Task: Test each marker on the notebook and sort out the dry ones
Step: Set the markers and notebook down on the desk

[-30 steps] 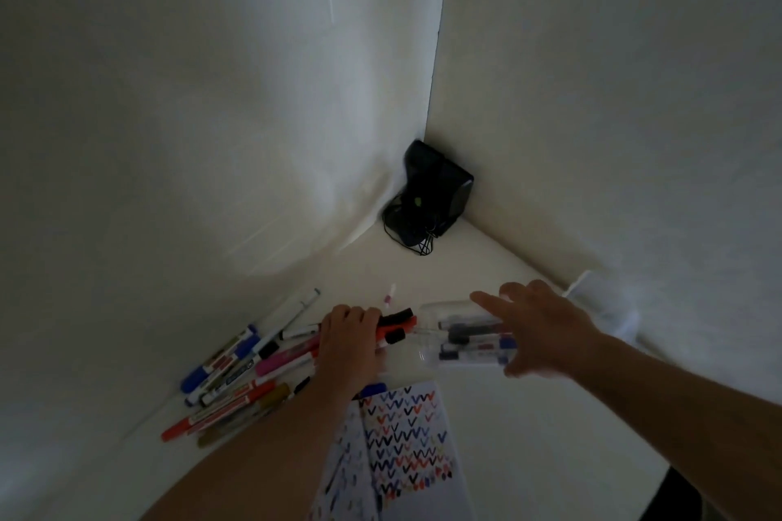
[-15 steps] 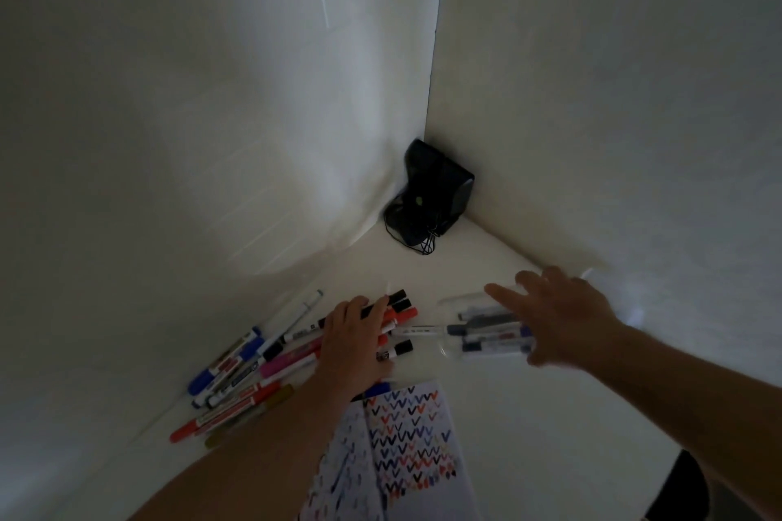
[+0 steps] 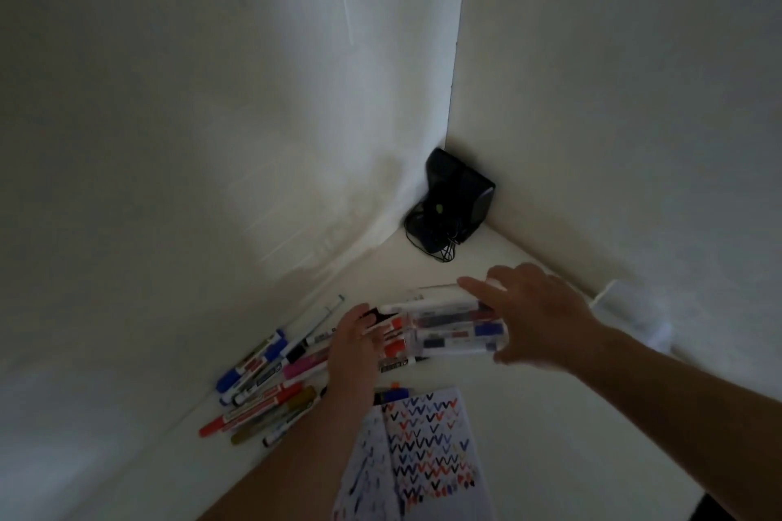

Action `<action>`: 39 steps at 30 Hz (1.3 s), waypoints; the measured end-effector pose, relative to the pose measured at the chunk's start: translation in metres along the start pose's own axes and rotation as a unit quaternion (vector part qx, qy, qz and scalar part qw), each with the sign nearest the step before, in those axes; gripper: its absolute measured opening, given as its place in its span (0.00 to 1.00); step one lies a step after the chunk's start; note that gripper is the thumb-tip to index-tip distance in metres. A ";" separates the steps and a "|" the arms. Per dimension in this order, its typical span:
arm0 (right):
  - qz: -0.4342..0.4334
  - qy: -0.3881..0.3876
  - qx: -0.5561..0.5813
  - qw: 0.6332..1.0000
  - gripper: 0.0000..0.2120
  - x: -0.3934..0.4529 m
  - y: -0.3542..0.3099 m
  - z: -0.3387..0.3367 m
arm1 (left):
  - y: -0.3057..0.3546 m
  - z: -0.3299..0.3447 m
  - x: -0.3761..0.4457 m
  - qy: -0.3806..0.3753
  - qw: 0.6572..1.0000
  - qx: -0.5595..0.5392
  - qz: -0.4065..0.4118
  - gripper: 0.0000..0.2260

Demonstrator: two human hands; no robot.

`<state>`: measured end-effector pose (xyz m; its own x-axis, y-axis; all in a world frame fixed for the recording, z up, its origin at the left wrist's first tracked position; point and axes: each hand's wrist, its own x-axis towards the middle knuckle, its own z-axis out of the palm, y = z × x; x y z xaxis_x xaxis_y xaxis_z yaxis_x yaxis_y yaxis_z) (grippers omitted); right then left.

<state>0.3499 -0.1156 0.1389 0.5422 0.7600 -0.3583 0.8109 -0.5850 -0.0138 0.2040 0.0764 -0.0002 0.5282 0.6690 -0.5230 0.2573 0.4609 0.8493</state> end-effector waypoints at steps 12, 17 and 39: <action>-0.121 0.037 -0.144 0.981 0.53 0.025 -0.066 -0.020 | -0.003 -0.037 0.014 -0.093 0.965 -0.119 -0.216 0.25; -0.130 0.044 -0.163 0.977 0.54 0.025 -0.076 -0.031 | -0.005 -0.039 0.003 -0.055 0.973 -0.143 -0.172 0.22; -0.091 0.027 -0.147 0.984 0.58 0.016 -0.044 -0.029 | -0.002 -0.058 0.019 0.149 0.982 0.057 -0.100 0.05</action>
<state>0.3291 -0.0692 0.1607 0.3860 0.8638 -0.3239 0.9202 -0.3359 0.2011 0.1662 0.1223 -0.0158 0.2014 0.7213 -0.6627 0.4298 0.5428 0.7215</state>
